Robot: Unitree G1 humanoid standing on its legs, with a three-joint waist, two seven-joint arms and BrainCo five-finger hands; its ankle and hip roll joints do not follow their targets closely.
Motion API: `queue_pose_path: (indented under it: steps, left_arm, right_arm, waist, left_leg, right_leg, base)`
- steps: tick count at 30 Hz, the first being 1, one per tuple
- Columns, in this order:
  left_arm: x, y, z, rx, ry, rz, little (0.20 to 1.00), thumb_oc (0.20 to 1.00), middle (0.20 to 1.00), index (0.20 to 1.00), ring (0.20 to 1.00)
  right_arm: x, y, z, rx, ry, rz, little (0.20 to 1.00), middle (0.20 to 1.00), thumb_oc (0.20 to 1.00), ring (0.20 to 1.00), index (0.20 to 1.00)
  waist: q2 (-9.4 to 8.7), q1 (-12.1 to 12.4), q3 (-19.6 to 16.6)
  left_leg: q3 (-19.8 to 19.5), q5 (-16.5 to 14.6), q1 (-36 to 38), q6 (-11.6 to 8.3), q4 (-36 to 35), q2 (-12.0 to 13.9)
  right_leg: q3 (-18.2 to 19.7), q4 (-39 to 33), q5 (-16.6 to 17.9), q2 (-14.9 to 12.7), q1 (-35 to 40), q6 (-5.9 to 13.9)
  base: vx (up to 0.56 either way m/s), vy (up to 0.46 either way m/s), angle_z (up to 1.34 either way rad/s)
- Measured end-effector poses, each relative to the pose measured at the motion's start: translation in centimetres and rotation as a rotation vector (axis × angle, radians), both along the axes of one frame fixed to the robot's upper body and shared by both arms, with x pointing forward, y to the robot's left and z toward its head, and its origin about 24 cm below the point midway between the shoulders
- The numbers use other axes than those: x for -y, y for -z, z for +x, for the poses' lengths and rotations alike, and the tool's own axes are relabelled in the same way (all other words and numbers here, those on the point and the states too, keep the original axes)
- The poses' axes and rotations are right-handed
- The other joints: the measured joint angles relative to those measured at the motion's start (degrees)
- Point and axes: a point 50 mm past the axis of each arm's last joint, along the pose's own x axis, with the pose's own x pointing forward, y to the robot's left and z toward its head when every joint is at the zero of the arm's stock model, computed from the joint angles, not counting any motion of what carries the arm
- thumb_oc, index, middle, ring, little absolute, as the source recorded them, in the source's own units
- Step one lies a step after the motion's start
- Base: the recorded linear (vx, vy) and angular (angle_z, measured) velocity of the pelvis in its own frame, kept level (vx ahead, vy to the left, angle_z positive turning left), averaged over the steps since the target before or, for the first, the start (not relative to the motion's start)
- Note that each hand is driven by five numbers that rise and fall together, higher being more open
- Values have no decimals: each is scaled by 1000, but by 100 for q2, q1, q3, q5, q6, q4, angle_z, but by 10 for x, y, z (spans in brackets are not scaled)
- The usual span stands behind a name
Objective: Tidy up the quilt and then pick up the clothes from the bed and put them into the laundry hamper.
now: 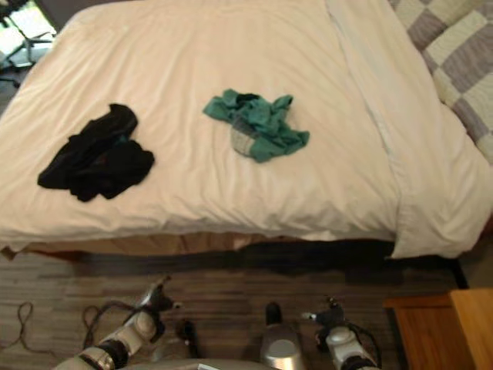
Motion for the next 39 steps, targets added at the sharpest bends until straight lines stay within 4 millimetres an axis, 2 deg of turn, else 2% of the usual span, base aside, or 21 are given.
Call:
queue_pose_path:
  steps: [3, 5, 6, 7, 8, 9, 10, 11, 12, 14, 16, 18, 21, 25, 26, 27, 29, 30, 33, 35, 39]
  left_arm:
    - [15, -9, 17, 58, 42, -30, 1000, 1000, 1000, 1000, 1000]
    - [30, -9, 17, 60, 57, -65, 1000, 1000, 1000, 1000, 1000]
    - [37, -6, 13, 42, 17, -102, 1000, 1000, 1000, 1000, 1000]
    - [29, -5, 13, 35, -3, -85, 1000, 1000, 1000, 1000, 1000]
    - [10, -3, 9, 21, -78, -61, 1000, 1000, 1000, 1000, 1000]
    - [1, -3, 7, 18, -98, -47, 1000, 1000, 1000, 1000, 1000]
    - [-10, -4, 6, 16, -119, -24, 1000, 1000, 1000, 1000, 1000]
    - [-11, -4, 5, 20, -117, -17, 1000, 1000, 1000, 1000, 1000]
    - [-17, -1, -2, 8, -124, -2, 1000, 1000, 1000, 1000, 1000]
    - [-16, 0, -3, 5, -113, -1, 1000, 1000, 1000, 1000, 1000]
    - [-13, 3, -8, -14, -81, 14, 1000, 1000, 1000, 1000, 1000]
    - [-14, 5, -12, -34, -42, 48, 1000, 1000, 1000, 1000, 1000]
    - [-16, 9, -20, -63, -21, 60, 1000, 1000, 1000, 1000, 1000]
    - [-19, 6, -15, -47, -42, 60, 1000, 1000, 1000, 1000, 1000]
    - [-26, 8, -20, -62, -57, 72, 1000, 1000, 1000, 1000, 1000]
    - [-40, 6, -20, -57, -115, 91, 1000, 1000, 1000, 1000, 1000]
    - [-58, 5, -27, -68, -171, 139, 1000, 1000, 1000, 1000, 1000]
    - [-61, 7, -34, -80, -197, 140, 1000, 1000, 1000, 1000, 1000]
    - [-81, 14, -64, -119, -393, 111, 1000, 1000, 1000, 1000, 1000]
    - [-101, 11, -77, -101, -580, 100, 1000, 1000, 1000, 1000, 1000]
    - [-175, -26, -83, 101, -904, 149, 1000, 1000, 1000, 1000, 1000]
  right_arm:
    - [1, 0, -2, -14, -59, -35, 1000, 1000, 1000, 1000, 1000]
    - [6, 0, -8, -30, -58, -55, 1000, 1000, 1000, 1000, 1000]
    - [8, 0, -8, -54, -109, -83, 1000, 1000, 1000, 1000, 1000]
    - [-4, 5, -9, -63, -120, -55, 1000, 1000, 1000, 1000, 1000]
    - [-40, 8, -1, -43, -199, 4, 1000, 1000, 1000, 1000, 1000]
    - [-55, 9, 2, -38, -259, 20, 1000, 1000, 1000, 1000, 1000]
    - [-66, 8, 7, -25, -325, 23, 1000, 1000, 1000, 1000, 1000]
    - [-72, 6, 10, -8, -359, 28, 1000, 1000, 1000, 1000, 1000]
    - [-83, 2, 19, 32, -386, 56, 1000, 1000, 1000, 1000, 1000]
    - [-88, -2, 25, 72, -390, 71, 1000, 1000, 1000, 1000, 1000]
    - [-89, -3, 29, 69, -399, 69, 1000, 1000, 1000, 1000, 1000]
    - [-89, -2, 28, 65, -401, 69, 1000, 1000, 1000, 1000, 1000]
    - [-76, 2, 21, 31, -354, 54, 1000, 1000, 1000, 1000, 1000]
    - [-49, 7, 11, -16, -200, 40, 1000, 1000, 1000, 1000, 1000]
    - [-39, 9, 6, -35, -120, 39, 1000, 1000, 1000, 1000, 1000]
    - [-32, 8, 7, -37, -60, 44, 1000, 1000, 1000, 1000, 1000]
    - [-21, 6, 6, -27, -12, 15, 1000, 1000, 1000, 1000, 1000]
    - [-9, 6, 0, -40, 5, -15, 1000, 1000, 1000, 1000, 1000]
    - [32, -1, -14, -27, 166, -65, 1000, 1000, 1000, 1000, 1000]
    - [62, -13, -19, 15, 266, -119, 1000, 1000, 1000, 1000, 1000]
    - [78, -31, -23, 185, 408, -90, 1000, 1000, 1000, 1000, 1000]
  waist:
    - [-74, -3, -2]
    - [-93, 28, -32]
    - [77, 63, -128]
    - [-165, 135, -103]
    - [-513, 346, -165]
    - [-648, 456, -229]
    - [-691, 561, -259]
    - [-696, 608, -263]
    - [-539, 566, -284]
    - [-552, 527, -300]
    - [-505, 456, -296]
    - [-478, 384, -282]
    - [-240, 269, -308]
    - [-169, 261, -303]
    - [-200, 287, -286]
    - [-369, 318, -181]
    - [-584, 335, -130]
    - [-511, 313, -141]
    - [21, 282, -217]
    - [323, 267, -218]
    - [1, 259, -215]
  left_leg:
    - [-38, -78, -171, -72, 252, 264]
    - [-83, -82, -229, -65, 444, 69]
    - [-203, -109, -6, 247, 279, -184]
    - [-55, -57, 94, -89, 263, -385]
    - [377, -55, 261, 214, 166, -726]
    - [505, -128, 266, 334, 217, -840]
    - [609, -192, 323, 441, 180, -939]
    - [596, -214, 462, 570, 6, -1009]
    - [605, -82, 672, 679, -365, -969]
    - [559, -172, 639, 813, -395, -1071]
    - [374, -233, 642, 919, -403, -1232]
    - [272, -236, 634, 936, -394, -1289]
    - [115, -189, 535, 862, -365, -1262]
    - [60, -129, 582, 843, -352, -1260]
    - [47, -155, 516, 782, -31, -1267]
    - [-2, -329, 16, 398, 1118, -1288]
    - [-21, -32, -377, 191, 1932, -1333]
    - [13, -118, -316, 208, 1806, -1307]
    - [137, -77, 399, 494, -48, -1102]
    - [159, -29, 553, 634, -372, -1025]
    - [275, -115, 656, 704, -374, -1180]
  right_leg:
    - [72, 13, -20, -281, -16, 284]
    - [160, -37, 29, -661, 12, 540]
    - [201, -42, 94, -887, -19, 732]
    - [243, -6, 167, -1100, -49, 804]
    - [-503, 99, 694, -1458, -240, 372]
    - [-898, -49, 1118, -1535, -272, 147]
    - [-1342, 40, 1254, -1633, -248, 200]
    - [-1344, 376, 1112, -1496, -290, 257]
    - [-859, 929, 306, -1009, -418, 521]
    - [-232, 1153, -11, -537, -541, 718]
    - [82, 935, -295, -123, -570, 436]
    - [180, 587, -213, 134, -599, 254]
    - [-50, 68, 150, 167, -339, 201]
    - [-206, -160, 210, 180, -116, 146]
    - [-223, -138, 41, 159, -81, 126]
    - [-318, 420, -218, 13, -275, -102]
    - [-230, 372, -246, -308, -158, -76]
    - [-228, 233, -200, -298, -44, -27]
    - [-146, -235, 36, 78, 204, 80]
    - [-58, -240, 83, 235, 106, 138]
    - [-53, -452, 151, 58, 252, 258]
  base:
    - [247, 675, -13]
    - [153, 604, -27]
    - [-19, 212, -46]
    - [-4, 356, -83]
    - [28, 275, -82]
    - [82, 560, -77]
    - [71, 414, -44]
    - [88, 433, -24]
    - [77, 266, 6]
    - [129, 305, 21]
    - [144, 145, 34]
    - [143, 25, 49]
    - [156, -44, 27]
    - [163, -35, 17]
    - [85, -73, 2]
    - [43, -52, -7]
    - [206, 125, -7]
    - [280, 226, -6]
    - [91, 101, -29]
    - [192, 105, -37]
    - [140, 42, -10]
